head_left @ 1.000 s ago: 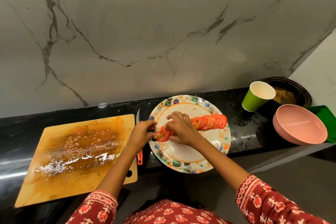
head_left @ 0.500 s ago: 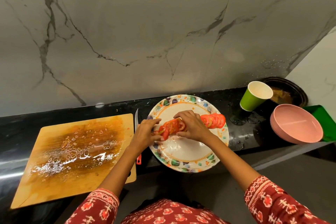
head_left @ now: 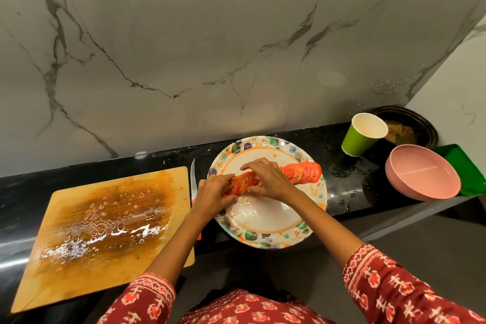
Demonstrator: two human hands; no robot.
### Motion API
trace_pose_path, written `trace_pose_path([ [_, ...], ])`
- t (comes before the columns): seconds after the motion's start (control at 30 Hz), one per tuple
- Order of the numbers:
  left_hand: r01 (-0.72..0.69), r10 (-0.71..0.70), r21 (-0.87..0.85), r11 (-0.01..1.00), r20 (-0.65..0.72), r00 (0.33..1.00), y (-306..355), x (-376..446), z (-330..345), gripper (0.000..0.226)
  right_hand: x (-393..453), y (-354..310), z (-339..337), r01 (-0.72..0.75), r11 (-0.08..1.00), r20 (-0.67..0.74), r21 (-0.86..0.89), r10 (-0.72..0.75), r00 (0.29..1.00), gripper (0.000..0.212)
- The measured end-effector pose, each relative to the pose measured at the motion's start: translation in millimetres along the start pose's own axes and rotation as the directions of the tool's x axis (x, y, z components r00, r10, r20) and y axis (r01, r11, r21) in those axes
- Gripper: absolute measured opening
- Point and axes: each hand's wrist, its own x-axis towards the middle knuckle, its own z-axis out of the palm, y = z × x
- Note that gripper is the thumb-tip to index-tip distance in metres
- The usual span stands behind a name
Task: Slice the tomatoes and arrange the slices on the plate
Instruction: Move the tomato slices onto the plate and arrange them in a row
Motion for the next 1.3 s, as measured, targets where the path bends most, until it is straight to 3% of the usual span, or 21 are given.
trace_pose_path([
  [0.43,0.011,-0.012,-0.049,0.999,-0.009,1.0,0.5,1.6,1.6,0.067,-4.7,0.9,1.1,0.056,0.998,-0.096,-0.016,-0.057,0.994,0.028],
  [0.7,0.016,-0.02,-0.126,0.992,-0.029,0.999,-3.3,0.6,-0.7,0.069,2.2,-0.7,-31.5,-0.004,0.956,-0.05,0.295,0.02,0.999,0.011],
  [0.8,0.049,-0.062,-0.156,0.987,-0.086,0.994,-14.9,-2.3,-5.6,0.059,11.8,-11.4,-34.8,-0.002,0.93,-0.027,0.369,0.013,1.0,0.01],
  [1.0,0.082,-0.109,-0.137,0.987,-0.201,0.974,-30.5,-8.8,-15.5,0.041,29.2,-41.4,-2.5,-0.017,0.96,0.016,0.28,0.013,1.0,0.011],
  [1.3,0.05,-0.072,-0.111,0.993,-0.209,0.975,-22.3,-7.2,-11.7,0.025,37.1,-47.2,11.3,-0.138,0.962,0.02,0.237,0.137,0.99,0.015],
])
